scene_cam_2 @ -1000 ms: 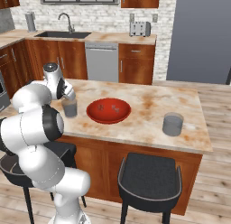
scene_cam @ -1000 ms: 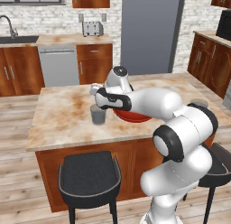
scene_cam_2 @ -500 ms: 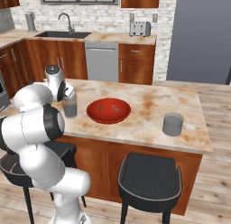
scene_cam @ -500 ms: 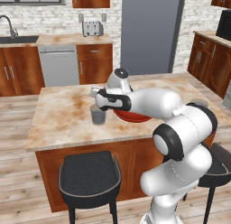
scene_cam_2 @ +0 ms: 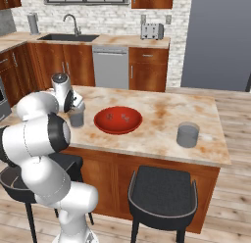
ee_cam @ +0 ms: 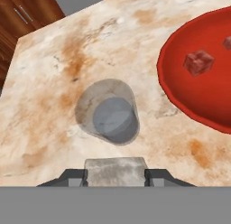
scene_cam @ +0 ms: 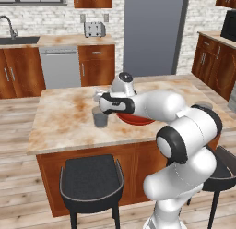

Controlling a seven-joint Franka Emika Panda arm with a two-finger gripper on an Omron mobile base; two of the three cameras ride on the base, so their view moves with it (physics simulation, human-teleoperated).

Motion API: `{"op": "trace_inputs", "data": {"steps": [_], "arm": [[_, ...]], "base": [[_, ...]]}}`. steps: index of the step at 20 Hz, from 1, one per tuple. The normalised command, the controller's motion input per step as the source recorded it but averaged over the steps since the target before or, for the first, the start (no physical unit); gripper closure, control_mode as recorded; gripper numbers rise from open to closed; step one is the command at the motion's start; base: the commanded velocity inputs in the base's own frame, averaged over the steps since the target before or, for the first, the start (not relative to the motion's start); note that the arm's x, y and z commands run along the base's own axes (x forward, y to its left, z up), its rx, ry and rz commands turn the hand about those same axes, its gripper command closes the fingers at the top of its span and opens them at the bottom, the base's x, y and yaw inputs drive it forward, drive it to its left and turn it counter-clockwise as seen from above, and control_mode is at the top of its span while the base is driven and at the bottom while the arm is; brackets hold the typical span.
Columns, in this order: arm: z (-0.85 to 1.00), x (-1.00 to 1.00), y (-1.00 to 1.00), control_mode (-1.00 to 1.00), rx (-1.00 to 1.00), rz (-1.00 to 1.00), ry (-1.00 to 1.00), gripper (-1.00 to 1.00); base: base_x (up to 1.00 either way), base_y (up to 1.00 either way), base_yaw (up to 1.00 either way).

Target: There are four ice cubes in the ice bowl. Place two ice cubes in each glass of water.

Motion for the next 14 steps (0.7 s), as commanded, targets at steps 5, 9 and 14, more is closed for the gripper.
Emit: {"op": "trace_inputs", "data": {"steps": [5,9,14], "arm": [[-0.26,0.10,0.04,-1.00,0.00,0.00,0.01,1.00],[-0.19,0.04,0.00,-1.00,0.00,0.00,0.00,1.00],[-0.13,0.04,0.00,-1.00,0.00,0.00,0.00,1.00]], "base": [[0.00,0.00,0.00],[0.00,0.00,0.00],[0.00,0.00,0.00]]}}
